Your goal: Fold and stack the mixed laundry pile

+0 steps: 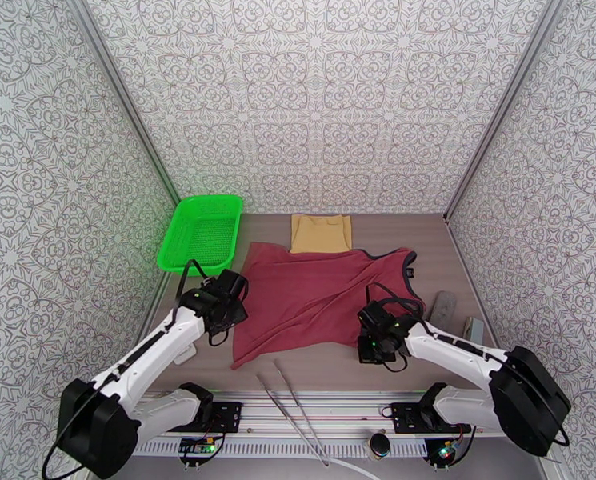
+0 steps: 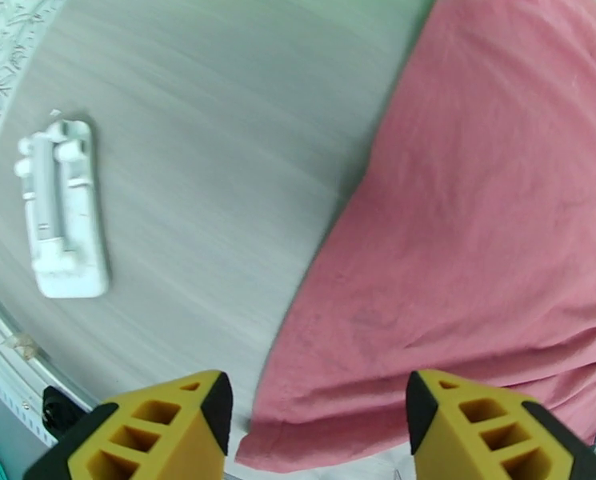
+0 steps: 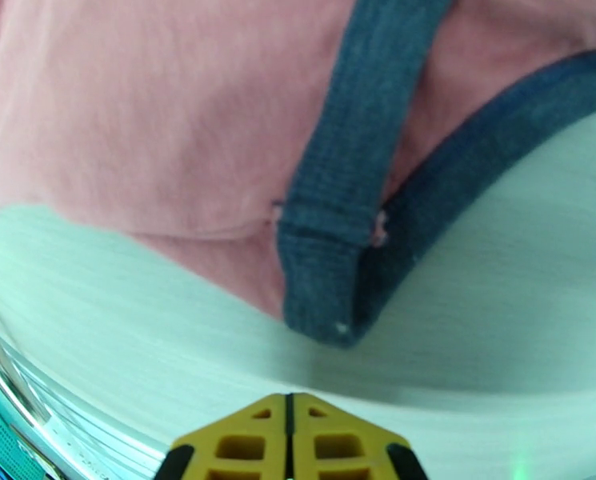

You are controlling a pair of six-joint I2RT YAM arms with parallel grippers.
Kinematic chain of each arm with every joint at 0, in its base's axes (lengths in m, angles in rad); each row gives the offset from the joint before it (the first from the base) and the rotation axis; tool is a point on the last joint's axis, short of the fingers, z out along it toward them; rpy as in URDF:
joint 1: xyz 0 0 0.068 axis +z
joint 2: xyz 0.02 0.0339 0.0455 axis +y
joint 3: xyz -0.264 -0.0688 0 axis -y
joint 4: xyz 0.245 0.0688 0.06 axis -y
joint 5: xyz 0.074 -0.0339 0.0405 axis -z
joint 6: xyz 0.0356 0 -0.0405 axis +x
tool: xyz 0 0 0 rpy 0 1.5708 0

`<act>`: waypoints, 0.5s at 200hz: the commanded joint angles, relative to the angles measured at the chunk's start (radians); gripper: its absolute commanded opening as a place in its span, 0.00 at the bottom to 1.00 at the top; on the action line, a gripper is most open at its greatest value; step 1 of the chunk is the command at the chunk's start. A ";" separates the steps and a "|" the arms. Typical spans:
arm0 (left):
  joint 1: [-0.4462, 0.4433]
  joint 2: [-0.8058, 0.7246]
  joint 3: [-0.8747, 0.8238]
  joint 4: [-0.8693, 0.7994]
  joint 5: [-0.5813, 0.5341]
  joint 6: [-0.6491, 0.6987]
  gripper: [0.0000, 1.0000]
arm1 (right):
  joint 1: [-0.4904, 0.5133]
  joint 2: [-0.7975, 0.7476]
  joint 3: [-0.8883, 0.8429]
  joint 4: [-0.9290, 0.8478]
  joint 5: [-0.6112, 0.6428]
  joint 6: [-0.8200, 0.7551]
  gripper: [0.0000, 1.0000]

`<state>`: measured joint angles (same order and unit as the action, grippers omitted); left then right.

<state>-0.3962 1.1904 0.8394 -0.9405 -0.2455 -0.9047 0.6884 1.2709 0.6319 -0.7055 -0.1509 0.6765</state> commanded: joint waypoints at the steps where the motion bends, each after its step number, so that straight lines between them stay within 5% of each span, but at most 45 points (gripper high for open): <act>1: 0.007 0.066 -0.015 0.108 0.064 0.057 0.63 | 0.001 0.027 0.134 -0.014 0.057 -0.010 0.07; 64: 0.035 0.494 0.223 0.291 0.040 0.183 0.61 | -0.247 0.374 0.503 0.010 0.005 -0.147 0.00; 100: 0.066 0.740 0.368 0.310 0.025 0.209 0.57 | -0.336 0.549 0.551 0.039 0.009 -0.128 0.00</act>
<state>-0.3576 1.8038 1.1252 -0.6685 -0.2039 -0.7437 0.3946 1.7405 1.1667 -0.6571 -0.1425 0.5594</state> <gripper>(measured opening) 0.579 0.044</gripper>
